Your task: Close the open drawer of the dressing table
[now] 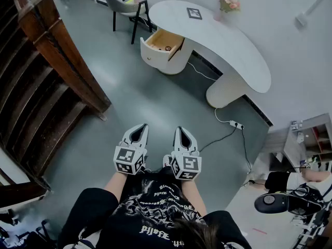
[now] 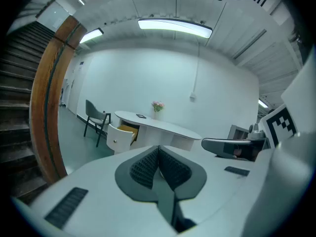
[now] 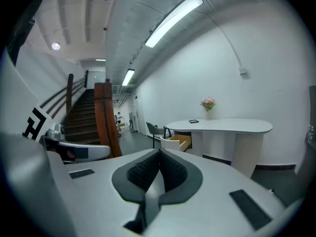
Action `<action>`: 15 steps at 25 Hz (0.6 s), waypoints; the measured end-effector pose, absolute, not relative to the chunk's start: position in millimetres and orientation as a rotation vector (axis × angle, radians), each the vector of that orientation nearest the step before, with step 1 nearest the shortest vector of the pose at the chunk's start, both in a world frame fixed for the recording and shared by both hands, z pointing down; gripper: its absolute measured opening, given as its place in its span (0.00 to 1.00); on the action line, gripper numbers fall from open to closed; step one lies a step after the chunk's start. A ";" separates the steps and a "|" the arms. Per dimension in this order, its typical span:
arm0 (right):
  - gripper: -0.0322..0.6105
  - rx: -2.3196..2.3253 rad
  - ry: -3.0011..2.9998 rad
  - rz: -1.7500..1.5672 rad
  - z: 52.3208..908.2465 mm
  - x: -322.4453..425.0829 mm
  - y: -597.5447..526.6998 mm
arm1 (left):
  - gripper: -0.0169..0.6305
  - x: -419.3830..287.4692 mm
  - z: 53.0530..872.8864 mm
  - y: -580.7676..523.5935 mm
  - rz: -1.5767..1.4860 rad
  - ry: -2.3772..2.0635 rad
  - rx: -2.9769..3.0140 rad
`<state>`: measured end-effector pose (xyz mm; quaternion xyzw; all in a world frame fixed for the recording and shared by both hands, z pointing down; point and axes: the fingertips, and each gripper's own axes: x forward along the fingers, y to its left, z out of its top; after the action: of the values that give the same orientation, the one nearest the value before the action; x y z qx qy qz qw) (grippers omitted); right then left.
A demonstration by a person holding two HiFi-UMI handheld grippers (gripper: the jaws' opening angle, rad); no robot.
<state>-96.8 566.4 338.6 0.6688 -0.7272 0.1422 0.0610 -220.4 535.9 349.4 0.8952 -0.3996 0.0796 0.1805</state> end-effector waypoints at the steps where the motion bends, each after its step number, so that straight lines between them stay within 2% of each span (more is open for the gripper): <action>1: 0.09 2.024 -2.201 0.427 339.2 -98.5 563.6 | 0.06 -220.0 349.1 533.9 0.224 -1.123 2.539; 15: 0.09 2.110 -2.242 0.436 337.3 -152.6 538.6 | 0.06 -278.6 357.7 512.0 0.244 -1.110 2.567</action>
<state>-152.6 538.6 337.3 0.6785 -0.7209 0.1402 0.0157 -278.6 512.0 357.7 0.9016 -0.3900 0.0857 0.1662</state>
